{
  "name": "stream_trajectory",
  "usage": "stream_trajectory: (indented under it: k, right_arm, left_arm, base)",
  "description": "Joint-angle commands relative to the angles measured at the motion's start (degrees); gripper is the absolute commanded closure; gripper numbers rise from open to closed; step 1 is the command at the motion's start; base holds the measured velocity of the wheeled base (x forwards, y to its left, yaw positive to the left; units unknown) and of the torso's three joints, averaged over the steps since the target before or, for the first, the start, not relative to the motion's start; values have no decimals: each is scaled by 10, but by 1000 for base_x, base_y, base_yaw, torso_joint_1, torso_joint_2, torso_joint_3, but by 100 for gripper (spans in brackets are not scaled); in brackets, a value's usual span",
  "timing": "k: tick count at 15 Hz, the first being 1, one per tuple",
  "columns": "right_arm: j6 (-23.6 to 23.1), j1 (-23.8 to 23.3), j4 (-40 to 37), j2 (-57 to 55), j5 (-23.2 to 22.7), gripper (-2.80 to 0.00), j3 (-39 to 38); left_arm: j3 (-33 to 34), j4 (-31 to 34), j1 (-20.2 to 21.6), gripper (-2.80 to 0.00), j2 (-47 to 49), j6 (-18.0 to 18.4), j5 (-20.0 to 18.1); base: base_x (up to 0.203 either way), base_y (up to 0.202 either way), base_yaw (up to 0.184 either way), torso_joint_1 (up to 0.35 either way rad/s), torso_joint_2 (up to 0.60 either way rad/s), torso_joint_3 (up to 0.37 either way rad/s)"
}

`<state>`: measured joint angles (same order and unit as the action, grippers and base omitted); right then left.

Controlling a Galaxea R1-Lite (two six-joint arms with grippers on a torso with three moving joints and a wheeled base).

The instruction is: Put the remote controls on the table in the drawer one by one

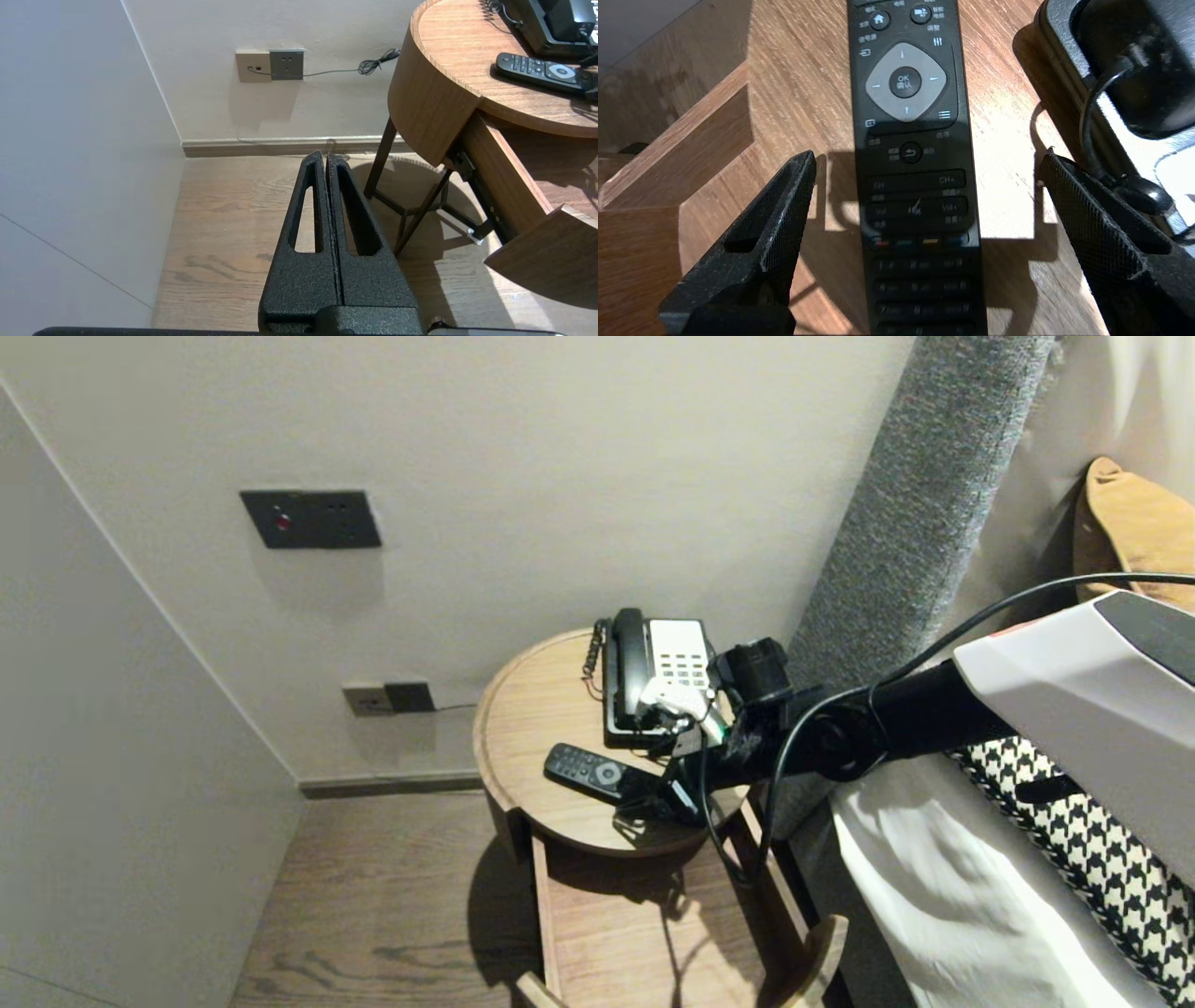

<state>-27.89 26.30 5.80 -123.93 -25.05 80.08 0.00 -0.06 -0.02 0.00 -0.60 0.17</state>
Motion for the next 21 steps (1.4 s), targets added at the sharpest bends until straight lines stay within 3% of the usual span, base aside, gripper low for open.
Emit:
stream_trajectory:
  k: [1, 7, 8, 21]
  right_arm:
    - [-2, 0, 1, -10, -2, -280, 3]
    - [-3, 2, 1, -15, -1, -280, 2]
    - [-4, 2, 1, -15, -1, 0, 2]
    - [-3, 12, -1, 2, 1, 0, -13]
  left_arm:
    - [0, 0, 0, 0, 0, 0, 0]
    - [0, 0, -1, 0, 0, 0, 0]
    - [0, 0, 0, 0, 0, 0, 0]
    - [0, 0, 0, 0, 0, 0, 0]
  base:
    - [0, 0, 0, 0, 0, 0]
    - [0, 0, 0, 0, 0, 0]
    - [0, 0, 0, 0, 0, 0]
    - [0, 0, 0, 0, 0, 0]
